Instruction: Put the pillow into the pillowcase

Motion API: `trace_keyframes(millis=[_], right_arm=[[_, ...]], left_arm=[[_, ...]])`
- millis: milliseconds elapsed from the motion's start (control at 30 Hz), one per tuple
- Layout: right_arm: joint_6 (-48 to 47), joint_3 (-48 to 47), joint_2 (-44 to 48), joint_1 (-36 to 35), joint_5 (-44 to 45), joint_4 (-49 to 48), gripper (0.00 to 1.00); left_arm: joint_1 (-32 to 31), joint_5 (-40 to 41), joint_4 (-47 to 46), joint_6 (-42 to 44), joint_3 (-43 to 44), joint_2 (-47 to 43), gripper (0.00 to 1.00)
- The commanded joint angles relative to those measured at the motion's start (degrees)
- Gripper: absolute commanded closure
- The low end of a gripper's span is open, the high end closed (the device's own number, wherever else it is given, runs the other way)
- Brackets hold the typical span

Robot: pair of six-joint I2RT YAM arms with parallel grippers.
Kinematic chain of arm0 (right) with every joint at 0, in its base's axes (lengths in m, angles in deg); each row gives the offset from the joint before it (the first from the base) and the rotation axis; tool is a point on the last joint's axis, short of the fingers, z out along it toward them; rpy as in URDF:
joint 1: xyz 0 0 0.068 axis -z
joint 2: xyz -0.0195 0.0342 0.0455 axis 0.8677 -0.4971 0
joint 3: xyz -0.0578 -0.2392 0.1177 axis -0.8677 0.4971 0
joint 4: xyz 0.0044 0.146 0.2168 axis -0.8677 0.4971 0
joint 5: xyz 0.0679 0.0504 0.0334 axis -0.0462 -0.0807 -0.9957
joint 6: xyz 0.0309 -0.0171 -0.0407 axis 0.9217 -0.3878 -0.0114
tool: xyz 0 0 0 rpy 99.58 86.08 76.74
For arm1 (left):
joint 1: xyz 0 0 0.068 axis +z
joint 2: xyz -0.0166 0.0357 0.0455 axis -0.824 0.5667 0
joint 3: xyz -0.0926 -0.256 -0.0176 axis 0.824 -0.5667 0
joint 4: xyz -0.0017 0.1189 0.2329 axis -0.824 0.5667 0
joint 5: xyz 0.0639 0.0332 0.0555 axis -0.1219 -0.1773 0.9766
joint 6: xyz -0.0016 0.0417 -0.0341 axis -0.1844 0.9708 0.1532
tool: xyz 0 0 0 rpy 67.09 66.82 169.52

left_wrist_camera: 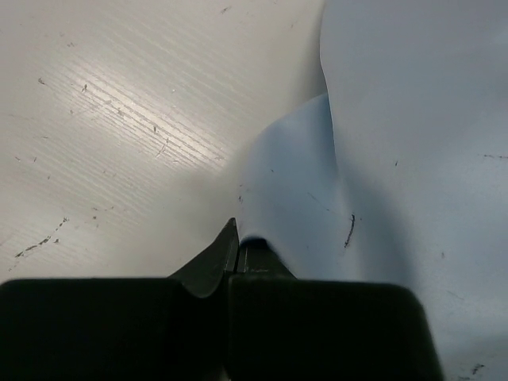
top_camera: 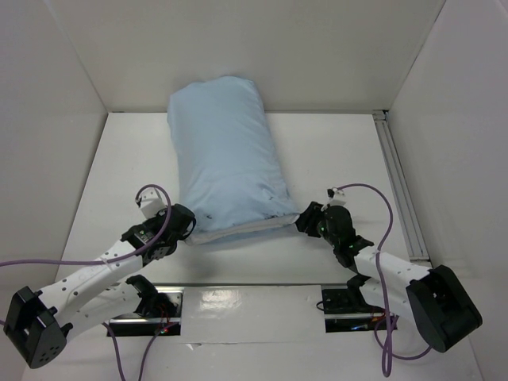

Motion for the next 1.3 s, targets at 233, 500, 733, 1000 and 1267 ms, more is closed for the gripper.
trace_keyframes(millis=[233,500,733,1000,1267], right_arm=[[0.97,0.66,-2.75,-0.31,0.34,-9.54,0.47],[-2.72,-3.03,-4.6,-2.94,-3.1,-8.67,0.45],[0.0,-3.56,-11.09,-3.47,-0.11,-15.94,0.5],[-0.61,-9.26,-12.78,-3.47,3.83,-15.35,0.84],[-7.89,-24.18,3.65,-3.47,9.21,8.77,1.0]], left_arm=[[0.36,-0.07,-0.06,-1.73,-0.04,0.19,1.0],[0.36,-0.07,0.47,-1.21,-0.04,0.19,1.0],[0.36,-0.07,0.47,-1.73,-0.04,0.19,1.0],[0.36,-0.07,0.99,-1.21,-0.04,-1.03,1.0],[0.36,-8.57,9.16,11.84,20.67,-6.66,1.0]])
